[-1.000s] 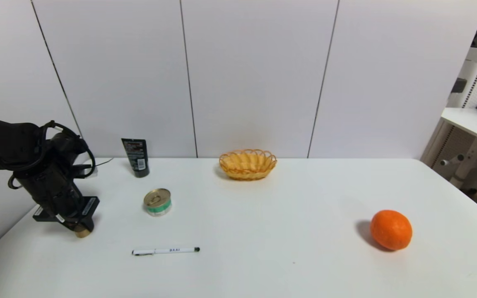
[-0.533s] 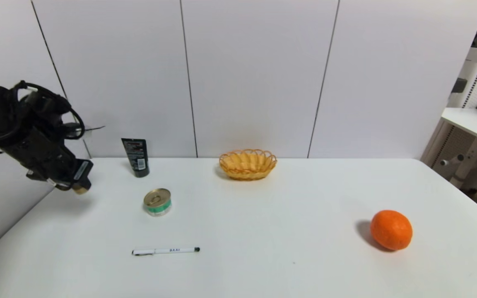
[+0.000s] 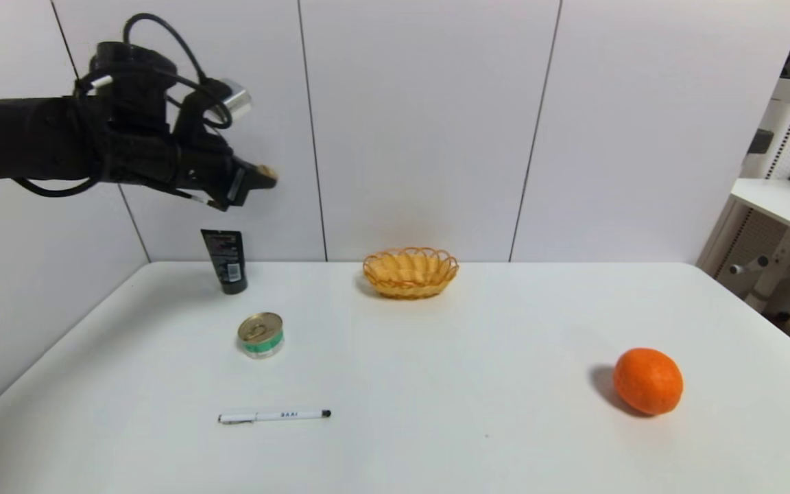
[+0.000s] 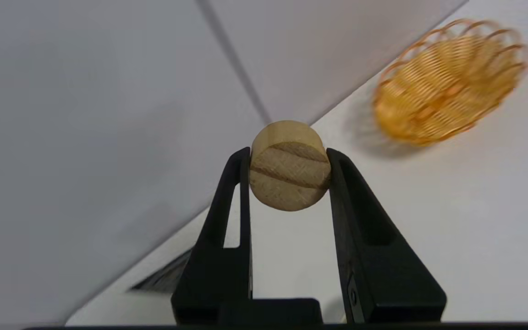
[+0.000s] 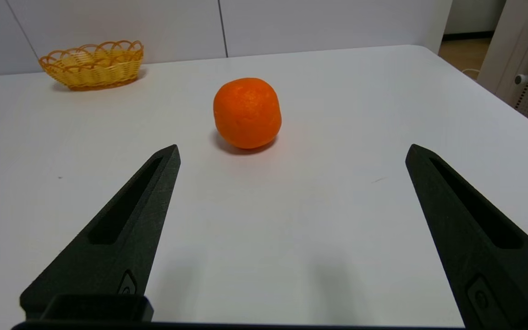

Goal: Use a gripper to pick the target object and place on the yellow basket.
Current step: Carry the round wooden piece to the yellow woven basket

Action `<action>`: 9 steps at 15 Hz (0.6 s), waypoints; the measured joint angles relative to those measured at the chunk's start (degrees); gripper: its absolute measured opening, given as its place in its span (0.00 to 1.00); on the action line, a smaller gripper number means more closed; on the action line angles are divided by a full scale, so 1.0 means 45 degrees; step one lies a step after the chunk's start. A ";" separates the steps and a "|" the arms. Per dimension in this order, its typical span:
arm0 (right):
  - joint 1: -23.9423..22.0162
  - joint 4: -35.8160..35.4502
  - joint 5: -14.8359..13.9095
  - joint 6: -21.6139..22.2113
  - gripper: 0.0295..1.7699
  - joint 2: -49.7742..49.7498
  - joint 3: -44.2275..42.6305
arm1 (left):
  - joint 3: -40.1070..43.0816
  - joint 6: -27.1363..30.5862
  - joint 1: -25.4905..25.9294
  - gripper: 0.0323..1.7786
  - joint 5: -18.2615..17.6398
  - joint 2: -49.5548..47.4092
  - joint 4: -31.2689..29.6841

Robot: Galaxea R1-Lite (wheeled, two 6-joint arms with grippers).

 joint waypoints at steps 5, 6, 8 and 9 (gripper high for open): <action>0.0005 0.0003 0.0003 0.0005 0.96 0.0000 0.0000 | -0.0092 -0.0794 -0.2896 0.27 -0.0241 0.1606 -0.2874; 0.0005 0.0000 0.0003 0.0000 0.96 0.0000 0.0000 | -0.0098 -0.1089 -0.3278 0.27 -0.0241 0.2034 -0.3348; 0.0005 0.0000 0.0003 0.0005 0.96 0.0000 0.0000 | -0.0209 -0.1360 -0.3774 0.27 -0.0238 0.2874 -0.3874; 0.0005 0.0003 0.0000 0.0000 0.96 0.0000 0.0000 | -0.0414 -0.1382 -0.3901 0.27 -0.0238 0.3389 -0.4118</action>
